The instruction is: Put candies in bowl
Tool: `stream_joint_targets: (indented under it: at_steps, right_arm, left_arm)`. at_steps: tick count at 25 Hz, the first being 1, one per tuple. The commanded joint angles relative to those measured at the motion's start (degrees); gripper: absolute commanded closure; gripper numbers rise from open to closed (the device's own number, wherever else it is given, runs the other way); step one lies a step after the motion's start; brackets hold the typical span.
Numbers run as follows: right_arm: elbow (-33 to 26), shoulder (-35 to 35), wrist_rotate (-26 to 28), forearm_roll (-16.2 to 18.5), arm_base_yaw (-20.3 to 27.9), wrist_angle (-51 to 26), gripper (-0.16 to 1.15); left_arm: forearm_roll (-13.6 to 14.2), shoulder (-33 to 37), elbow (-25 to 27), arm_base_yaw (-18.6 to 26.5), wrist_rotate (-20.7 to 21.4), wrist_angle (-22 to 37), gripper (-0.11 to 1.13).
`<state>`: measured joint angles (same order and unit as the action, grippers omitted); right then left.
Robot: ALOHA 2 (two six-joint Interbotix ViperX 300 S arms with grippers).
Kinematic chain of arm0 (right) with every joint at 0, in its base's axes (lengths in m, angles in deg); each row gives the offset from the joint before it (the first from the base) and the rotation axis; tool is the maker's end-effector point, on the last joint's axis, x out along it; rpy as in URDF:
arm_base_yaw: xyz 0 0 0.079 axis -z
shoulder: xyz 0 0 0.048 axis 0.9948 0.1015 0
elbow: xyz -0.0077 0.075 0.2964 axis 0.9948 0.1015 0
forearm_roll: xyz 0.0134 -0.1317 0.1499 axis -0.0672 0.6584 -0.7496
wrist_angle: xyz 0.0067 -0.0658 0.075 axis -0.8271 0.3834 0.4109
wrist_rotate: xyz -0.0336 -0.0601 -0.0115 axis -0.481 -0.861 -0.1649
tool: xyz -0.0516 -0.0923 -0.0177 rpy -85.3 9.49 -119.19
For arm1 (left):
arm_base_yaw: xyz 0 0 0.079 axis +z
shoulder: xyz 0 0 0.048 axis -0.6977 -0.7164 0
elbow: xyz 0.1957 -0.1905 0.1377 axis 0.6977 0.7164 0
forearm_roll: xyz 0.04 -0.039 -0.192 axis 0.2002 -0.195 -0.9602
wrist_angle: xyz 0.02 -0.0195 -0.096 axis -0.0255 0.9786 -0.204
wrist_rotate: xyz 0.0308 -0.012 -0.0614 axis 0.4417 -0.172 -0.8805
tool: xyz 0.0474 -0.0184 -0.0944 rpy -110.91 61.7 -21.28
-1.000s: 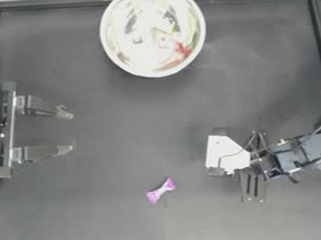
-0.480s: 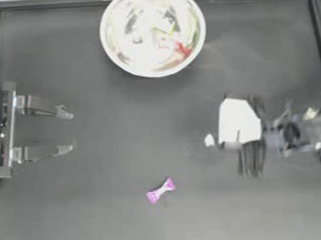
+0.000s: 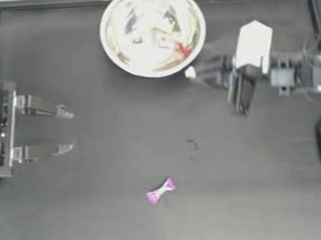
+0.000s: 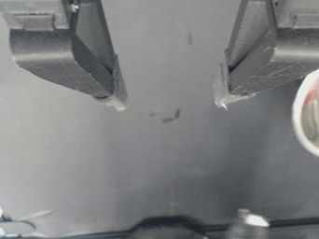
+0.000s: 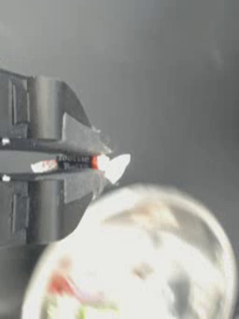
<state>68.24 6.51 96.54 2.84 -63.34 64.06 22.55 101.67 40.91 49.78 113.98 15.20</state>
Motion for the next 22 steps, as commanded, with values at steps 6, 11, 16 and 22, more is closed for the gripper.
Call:
stream_joint_targets:
  at_steps: [6, 11, 16, 22]
  right_arm:
    - [-7.82, 9.49, -0.09, 3.69, 9.84, 10.11, 0.62]
    - [-14.68, 18.02, -0.09, 5.27, 13.18, 10.55, 0.62]
    - [-19.51, 24.43, -0.09, 5.45, 15.21, 11.51, 0.62]
    - [-22.68, 29.0, 0.0, 6.68, 16.52, 11.07, 0.61]
  left_arm:
    - [0.0, -0.62, -0.35, 0.53, -0.09, -0.44, 0.1]
    - [0.0, -0.97, -0.26, 0.79, -0.09, -0.53, 0.1]
    - [0.0, -2.2, -0.26, 1.05, -0.09, -0.53, 0.1]
    - [0.0, -3.69, -0.62, 1.32, -0.09, -0.97, 0.1]
